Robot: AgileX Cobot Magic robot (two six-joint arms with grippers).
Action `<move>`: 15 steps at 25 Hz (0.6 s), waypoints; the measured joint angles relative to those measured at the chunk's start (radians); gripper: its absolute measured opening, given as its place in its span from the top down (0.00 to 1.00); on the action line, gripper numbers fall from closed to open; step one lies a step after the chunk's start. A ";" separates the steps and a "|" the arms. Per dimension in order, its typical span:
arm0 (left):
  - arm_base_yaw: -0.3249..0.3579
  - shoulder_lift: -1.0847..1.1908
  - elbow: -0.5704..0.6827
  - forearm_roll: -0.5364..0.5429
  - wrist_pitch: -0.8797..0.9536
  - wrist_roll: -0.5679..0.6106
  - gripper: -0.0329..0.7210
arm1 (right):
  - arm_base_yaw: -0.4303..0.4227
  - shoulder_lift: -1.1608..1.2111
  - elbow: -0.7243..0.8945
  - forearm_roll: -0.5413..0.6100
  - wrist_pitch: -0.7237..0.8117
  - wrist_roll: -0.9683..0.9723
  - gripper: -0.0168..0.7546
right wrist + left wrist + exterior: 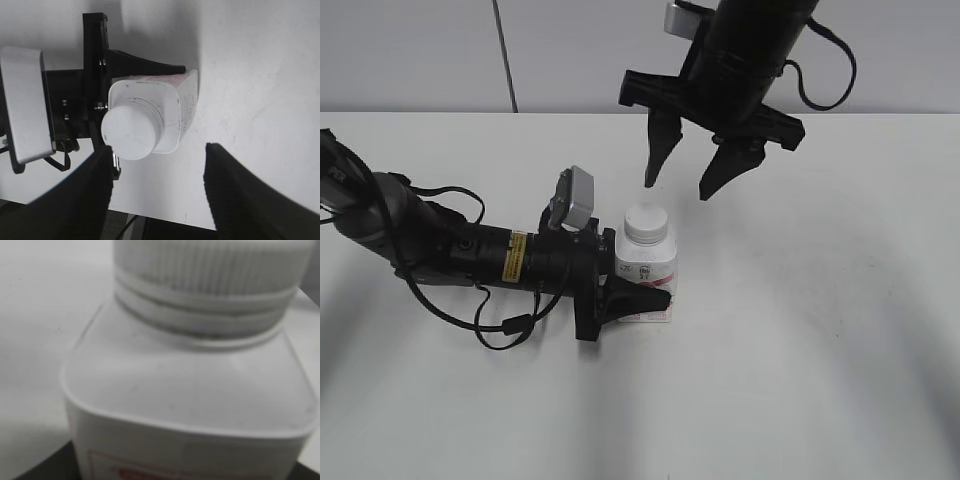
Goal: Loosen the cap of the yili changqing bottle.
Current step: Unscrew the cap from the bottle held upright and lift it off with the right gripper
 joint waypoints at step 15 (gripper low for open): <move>0.000 0.000 0.000 -0.019 0.004 0.000 0.46 | 0.077 0.112 -0.077 -0.027 -0.024 0.064 0.38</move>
